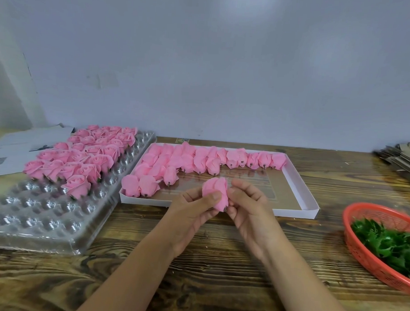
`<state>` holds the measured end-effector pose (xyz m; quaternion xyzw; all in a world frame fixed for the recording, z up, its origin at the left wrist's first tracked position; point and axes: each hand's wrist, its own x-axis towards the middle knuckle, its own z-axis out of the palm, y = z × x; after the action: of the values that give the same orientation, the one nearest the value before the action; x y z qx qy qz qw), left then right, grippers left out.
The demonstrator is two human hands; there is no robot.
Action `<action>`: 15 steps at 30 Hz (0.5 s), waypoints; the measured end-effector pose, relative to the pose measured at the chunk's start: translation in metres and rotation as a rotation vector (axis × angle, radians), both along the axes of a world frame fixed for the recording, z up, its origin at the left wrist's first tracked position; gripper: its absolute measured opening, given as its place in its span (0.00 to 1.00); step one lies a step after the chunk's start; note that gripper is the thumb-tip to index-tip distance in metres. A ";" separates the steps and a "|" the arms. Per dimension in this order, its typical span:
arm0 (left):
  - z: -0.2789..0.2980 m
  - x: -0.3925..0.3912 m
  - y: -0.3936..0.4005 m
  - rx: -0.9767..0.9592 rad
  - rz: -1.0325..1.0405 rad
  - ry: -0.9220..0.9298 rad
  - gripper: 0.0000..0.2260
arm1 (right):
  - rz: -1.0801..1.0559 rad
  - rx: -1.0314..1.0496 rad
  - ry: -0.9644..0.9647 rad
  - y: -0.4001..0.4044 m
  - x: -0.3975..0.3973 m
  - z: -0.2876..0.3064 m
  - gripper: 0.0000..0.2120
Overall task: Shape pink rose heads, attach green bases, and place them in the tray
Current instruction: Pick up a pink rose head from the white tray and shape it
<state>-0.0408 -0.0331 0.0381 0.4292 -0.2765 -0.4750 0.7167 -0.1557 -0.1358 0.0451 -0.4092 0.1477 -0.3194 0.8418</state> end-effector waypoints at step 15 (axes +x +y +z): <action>-0.001 0.003 0.003 0.041 -0.023 -0.048 0.12 | -0.039 -0.213 0.107 0.000 -0.002 -0.004 0.10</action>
<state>-0.0376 -0.0296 0.0376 0.4518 -0.2888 -0.4781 0.6956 -0.1581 -0.1354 0.0407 -0.5097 0.1656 -0.3272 0.7783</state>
